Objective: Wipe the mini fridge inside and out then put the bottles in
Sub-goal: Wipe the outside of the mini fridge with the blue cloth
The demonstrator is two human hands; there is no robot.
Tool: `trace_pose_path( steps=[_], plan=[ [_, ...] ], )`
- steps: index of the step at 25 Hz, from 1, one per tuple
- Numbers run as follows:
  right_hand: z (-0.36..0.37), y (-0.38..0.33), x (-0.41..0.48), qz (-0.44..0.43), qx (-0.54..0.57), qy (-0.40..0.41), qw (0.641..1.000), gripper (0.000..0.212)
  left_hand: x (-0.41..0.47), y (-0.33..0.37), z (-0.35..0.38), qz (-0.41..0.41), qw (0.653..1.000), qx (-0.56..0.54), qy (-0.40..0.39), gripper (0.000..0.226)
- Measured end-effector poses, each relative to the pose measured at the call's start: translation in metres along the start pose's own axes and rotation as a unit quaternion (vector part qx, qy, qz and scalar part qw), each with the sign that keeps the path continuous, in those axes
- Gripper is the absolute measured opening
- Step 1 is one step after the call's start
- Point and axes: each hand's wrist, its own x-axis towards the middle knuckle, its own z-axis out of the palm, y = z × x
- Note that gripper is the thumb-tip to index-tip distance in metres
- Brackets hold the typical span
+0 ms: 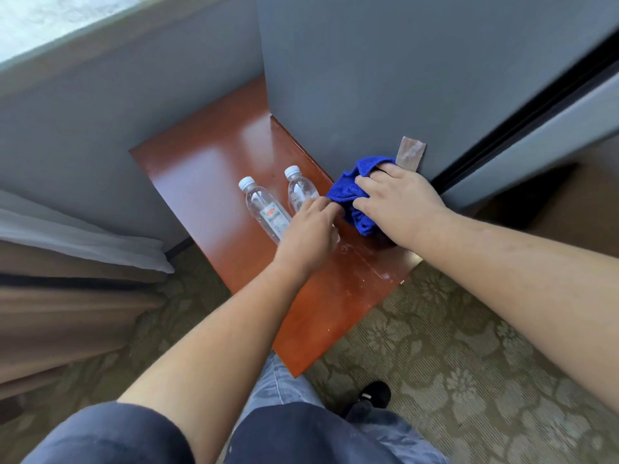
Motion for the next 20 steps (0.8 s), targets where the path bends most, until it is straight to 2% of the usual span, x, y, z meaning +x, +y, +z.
trace_pose_path(
  steps=[1, 2, 3, 4, 5, 6, 7, 8, 10, 13, 16, 20],
  plan=[
    [0.002, 0.001, -0.012, 0.003, -0.003, 0.003, 1.0, 0.037, -0.005, 0.022, 0.006, -0.093, 0.99, -0.097, 0.044, 0.035],
    [0.002, 0.002, -0.024, 0.008, -0.004, 0.005, 1.0, 0.038, -0.007, 0.045, 0.009, -0.192, 0.956, -0.215, 0.061, 0.031],
    [0.001, 0.004, -0.036, 0.013, -0.005, 0.007, 1.0, 0.038, -0.006, 0.069, 0.014, -0.274, 0.892, -0.356, 0.041, 0.03],
    [0.0, 0.006, -0.05, 0.02, -0.005, 0.011, 1.0, 0.038, -0.005, 0.095, 0.016, -0.321, 0.803, -0.502, 0.017, 0.033],
    [-0.003, 0.009, -0.063, 0.026, -0.006, 0.017, 0.999, 0.037, -0.004, 0.118, 0.019, -0.342, 0.707, -0.619, 0.015, 0.036],
    [-0.008, 0.014, -0.075, 0.03, -0.011, 0.026, 0.999, 0.038, -0.004, 0.139, 0.018, -0.353, 0.632, -0.689, 0.035, 0.039],
    [-0.016, 0.02, -0.087, 0.032, -0.018, 0.038, 0.999, 0.038, -0.005, 0.158, 0.015, -0.355, 0.587, -0.725, 0.061, 0.039],
    [-0.025, 0.027, -0.098, 0.033, -0.027, 0.051, 0.998, 0.038, -0.009, 0.174, 0.01, -0.344, 0.563, -0.747, 0.085, 0.037],
    [-0.052, 0.045, -0.121, 0.041, -0.055, 0.076, 0.995, 0.037, -0.018, 0.202, -0.011, -0.291, 0.544, -0.778, 0.119, 0.033],
    [-0.104, 0.08, -0.149, 0.064, -0.088, 0.128, 0.986, 0.037, -0.021, 0.243, -0.062, -0.203, 0.567, -0.781, 0.167, 0.039],
    [-0.156, 0.116, -0.174, 0.097, -0.086, 0.194, 0.972, 0.037, -0.018, 0.281, -0.121, -0.107, 0.62, -0.75, 0.207, 0.036],
    [-0.182, 0.132, -0.188, 0.13, -0.044, 0.183, 0.973, 0.043, -0.013, 0.294, -0.161, -0.087, 0.703, -0.666, 0.236, 0.037]
  ],
)
